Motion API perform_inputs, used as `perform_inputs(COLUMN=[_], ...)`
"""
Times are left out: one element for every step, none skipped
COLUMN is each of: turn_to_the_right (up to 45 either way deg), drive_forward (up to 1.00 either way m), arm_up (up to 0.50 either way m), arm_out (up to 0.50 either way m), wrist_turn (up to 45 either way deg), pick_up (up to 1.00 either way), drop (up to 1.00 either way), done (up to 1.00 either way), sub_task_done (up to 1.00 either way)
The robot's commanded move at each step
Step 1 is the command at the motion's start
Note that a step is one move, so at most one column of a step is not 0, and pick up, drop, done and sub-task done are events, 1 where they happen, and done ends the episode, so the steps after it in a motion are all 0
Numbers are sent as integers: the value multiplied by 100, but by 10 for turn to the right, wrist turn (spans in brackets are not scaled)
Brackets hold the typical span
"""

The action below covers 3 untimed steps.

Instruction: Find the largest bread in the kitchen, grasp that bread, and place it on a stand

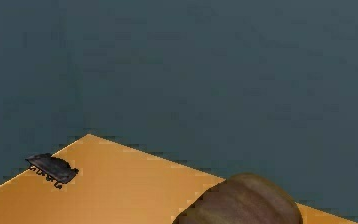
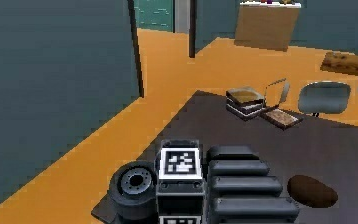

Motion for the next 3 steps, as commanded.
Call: perform_inputs(turn_to_the_right=[450, 390, 450], drive_forward=[0, 0, 0], arm_up=[0, 0, 0], arm_out=[0, 0, 0], wrist_turn=[0, 0, 0], pick_up=[0, 0, 0], drop=[0, 0, 0], done=[0, 0, 0], sub_task_done=[0, 0, 0])
